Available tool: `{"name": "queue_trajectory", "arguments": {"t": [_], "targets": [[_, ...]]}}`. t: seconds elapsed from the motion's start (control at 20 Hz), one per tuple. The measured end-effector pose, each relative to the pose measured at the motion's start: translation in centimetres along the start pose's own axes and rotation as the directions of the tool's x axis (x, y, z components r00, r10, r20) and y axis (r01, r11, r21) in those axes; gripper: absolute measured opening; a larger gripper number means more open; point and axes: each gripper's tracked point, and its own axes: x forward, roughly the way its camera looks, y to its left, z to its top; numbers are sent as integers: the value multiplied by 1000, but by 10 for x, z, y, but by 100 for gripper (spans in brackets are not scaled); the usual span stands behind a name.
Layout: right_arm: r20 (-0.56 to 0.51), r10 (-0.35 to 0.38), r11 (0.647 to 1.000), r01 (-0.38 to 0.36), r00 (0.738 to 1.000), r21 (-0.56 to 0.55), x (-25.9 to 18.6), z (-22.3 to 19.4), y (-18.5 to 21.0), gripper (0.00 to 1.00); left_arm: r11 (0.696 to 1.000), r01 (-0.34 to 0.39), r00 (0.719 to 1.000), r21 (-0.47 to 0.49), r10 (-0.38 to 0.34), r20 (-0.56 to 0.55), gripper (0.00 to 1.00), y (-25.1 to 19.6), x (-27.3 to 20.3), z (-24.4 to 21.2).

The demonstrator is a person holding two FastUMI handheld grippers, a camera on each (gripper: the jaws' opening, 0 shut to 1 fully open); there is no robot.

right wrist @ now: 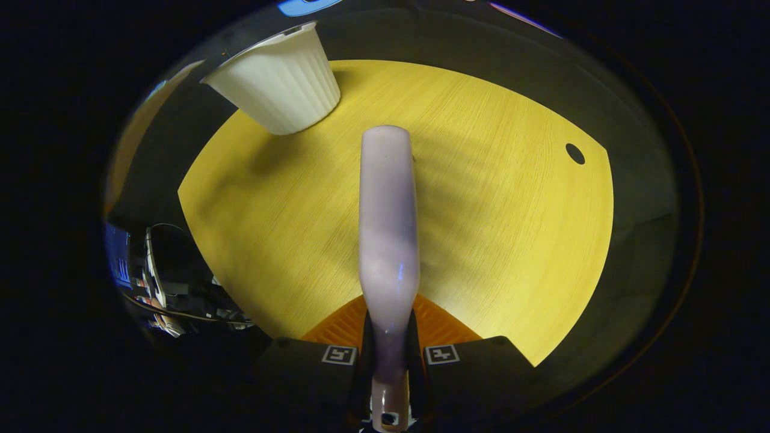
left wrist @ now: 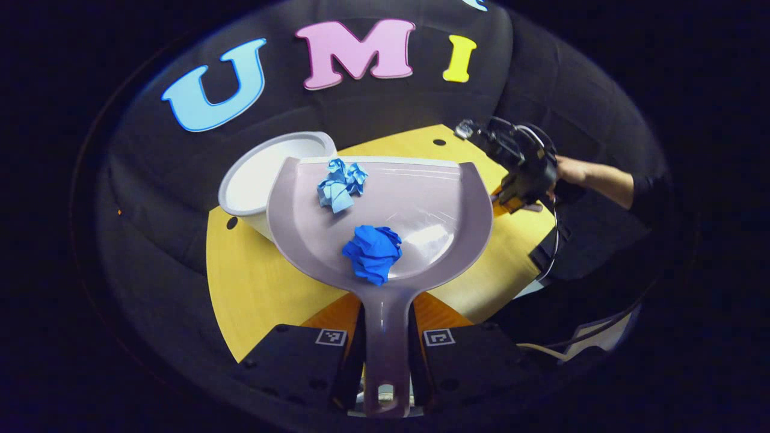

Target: Pick up the small broom and dustpan from the desktop, sweep the trash into the dustpan with the broom, and then empty the trash into the garbage bin.

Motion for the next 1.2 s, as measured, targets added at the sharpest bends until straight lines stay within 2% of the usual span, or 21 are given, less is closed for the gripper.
{"name": "queue_trajectory", "arguments": {"t": [0.1,0.15,0.25,0.35,0.45,0.55,0.65,0.75,0.9,1.15,1.2], "targets": [[6,-4,1000,4,1000,-5,-4,-2,9,27,993,-116,993,9,115,32,31,28,-13,21],[9,3,1000,-3,1000,5,-4,-2,10,27,988,-151,988,12,151,24,30,39,-13,28],[24,14,999,-15,1000,42,-1,-7,4,27,982,-189,982,17,190,-3,30,68,-19,45],[42,-9,998,6,999,58,-2,-9,3,27,972,-230,971,40,232,-57,30,116,-11,58],[43,-35,998,33,998,58,-2,-10,8,27,956,-286,950,71,293,-113,30,152,-3,64],[41,-16,996,12,999,91,0,-11,17,28,935,-335,924,120,350,-153,30,185,6,76],[46,6,993,-11,999,118,-3,-21,31,27,895,-390,883,217,430,-189,30,217,10,84],[59,-6,992,-2,998,128,-5,-27,34,27,840,-419,843,345,501,-195,30,240,12,104],[66,11,989,-20,998,148,-3,-29,47,27,716,-417,788,560,592,-170,30,238,-3,123],[53,34,988,-42,998,148,1,-38,59,27,506,-378,744,776,664,-71,30,254,-8,123],[56,32,988,-41,998,152,1,-37,59,27,481,-375,739,792,672,-58,30,255,-8,123]]}}
